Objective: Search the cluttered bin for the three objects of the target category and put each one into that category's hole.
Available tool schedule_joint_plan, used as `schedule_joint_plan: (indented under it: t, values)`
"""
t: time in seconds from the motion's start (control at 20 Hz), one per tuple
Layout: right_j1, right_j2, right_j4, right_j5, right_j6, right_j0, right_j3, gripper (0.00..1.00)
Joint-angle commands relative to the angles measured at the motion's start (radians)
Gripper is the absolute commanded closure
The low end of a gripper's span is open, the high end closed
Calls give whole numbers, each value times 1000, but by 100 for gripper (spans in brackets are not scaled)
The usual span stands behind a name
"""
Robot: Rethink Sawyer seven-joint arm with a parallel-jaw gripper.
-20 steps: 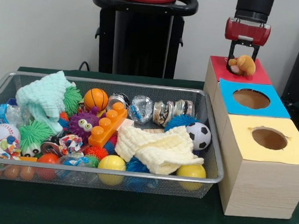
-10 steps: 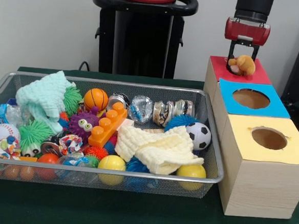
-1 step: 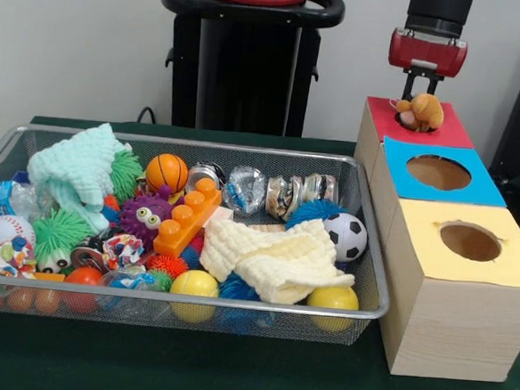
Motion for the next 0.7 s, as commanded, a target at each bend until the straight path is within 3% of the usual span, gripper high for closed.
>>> schedule_joint_plan:
  t: [0.05, 0.7]
  values:
    - [-14, 70, -10, 112, 197, -32, 25, 100]
    - [-22, 89, -40, 107, 203, -65, 39, 100]
